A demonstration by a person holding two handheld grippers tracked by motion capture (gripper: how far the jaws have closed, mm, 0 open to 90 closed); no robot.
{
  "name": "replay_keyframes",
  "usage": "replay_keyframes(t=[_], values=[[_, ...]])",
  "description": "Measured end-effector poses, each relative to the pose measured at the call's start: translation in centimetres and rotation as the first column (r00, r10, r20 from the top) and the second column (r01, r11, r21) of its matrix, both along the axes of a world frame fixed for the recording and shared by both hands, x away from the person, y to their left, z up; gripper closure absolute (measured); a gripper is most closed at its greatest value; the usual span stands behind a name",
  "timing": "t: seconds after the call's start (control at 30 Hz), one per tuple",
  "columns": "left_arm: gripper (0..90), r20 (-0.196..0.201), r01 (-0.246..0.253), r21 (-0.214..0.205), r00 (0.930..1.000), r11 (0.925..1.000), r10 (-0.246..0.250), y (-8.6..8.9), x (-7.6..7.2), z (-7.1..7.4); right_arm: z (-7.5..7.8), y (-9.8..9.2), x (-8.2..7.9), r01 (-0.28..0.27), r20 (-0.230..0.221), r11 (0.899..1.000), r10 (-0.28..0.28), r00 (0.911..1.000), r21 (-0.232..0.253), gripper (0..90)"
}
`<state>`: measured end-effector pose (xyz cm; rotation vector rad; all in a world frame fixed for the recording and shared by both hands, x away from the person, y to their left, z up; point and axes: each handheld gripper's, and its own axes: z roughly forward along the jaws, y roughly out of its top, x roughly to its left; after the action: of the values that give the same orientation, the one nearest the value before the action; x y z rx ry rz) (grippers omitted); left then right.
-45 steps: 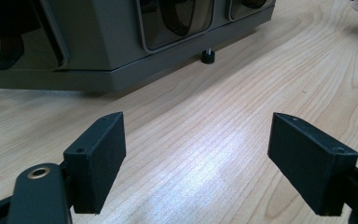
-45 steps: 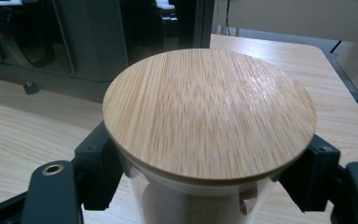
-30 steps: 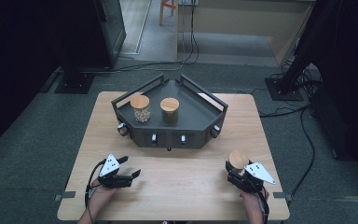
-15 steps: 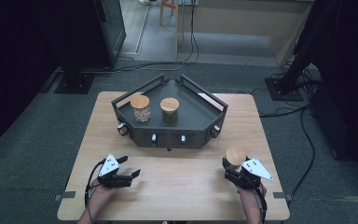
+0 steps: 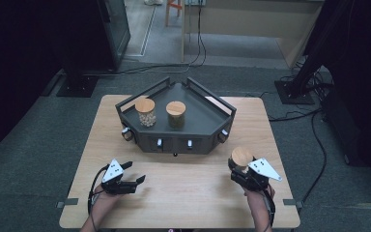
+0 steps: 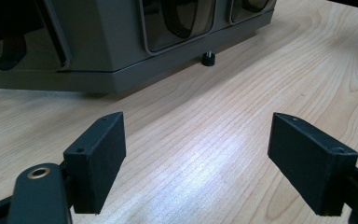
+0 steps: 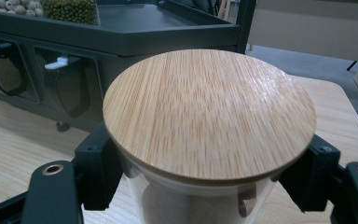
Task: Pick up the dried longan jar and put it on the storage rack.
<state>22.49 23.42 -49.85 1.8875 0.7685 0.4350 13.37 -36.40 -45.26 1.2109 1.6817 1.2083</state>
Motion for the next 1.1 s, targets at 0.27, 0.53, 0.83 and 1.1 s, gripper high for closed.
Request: replay_keyframes(t=[0.27, 0.53, 0.83, 1.1], values=[[18.7, -0.003, 0.005, -0.002, 1.0000, 1.0000, -0.005, 0.0, 0.1, 0.0, 0.5, 0.4, 0.3, 0.012, -0.007, 1.000, -0.012, 0.9999, -0.004, 25.3], [18.7, -0.005, 0.005, -0.003, 1.0000, 1.0000, -0.005, 0.0, 0.1, 0.0, 1.1, 0.5, 0.6, 0.014, -0.008, 1.000, -0.014, 0.9999, -0.006, 25.3], [18.7, -0.006, 0.006, -0.005, 1.0000, 1.0000, -0.006, 0.0, 0.1, 0.0, 1.4, 0.6, 0.7, 0.007, -0.007, 1.000, -0.007, 1.0000, 0.002, 25.3], [18.7, -0.006, 0.008, -0.002, 1.0000, 1.0000, -0.008, -0.1, 0.1, 0.0, 1.8, 0.7, 0.9, -0.001, -0.011, 1.000, 0.001, 0.9999, -0.001, 25.3]])
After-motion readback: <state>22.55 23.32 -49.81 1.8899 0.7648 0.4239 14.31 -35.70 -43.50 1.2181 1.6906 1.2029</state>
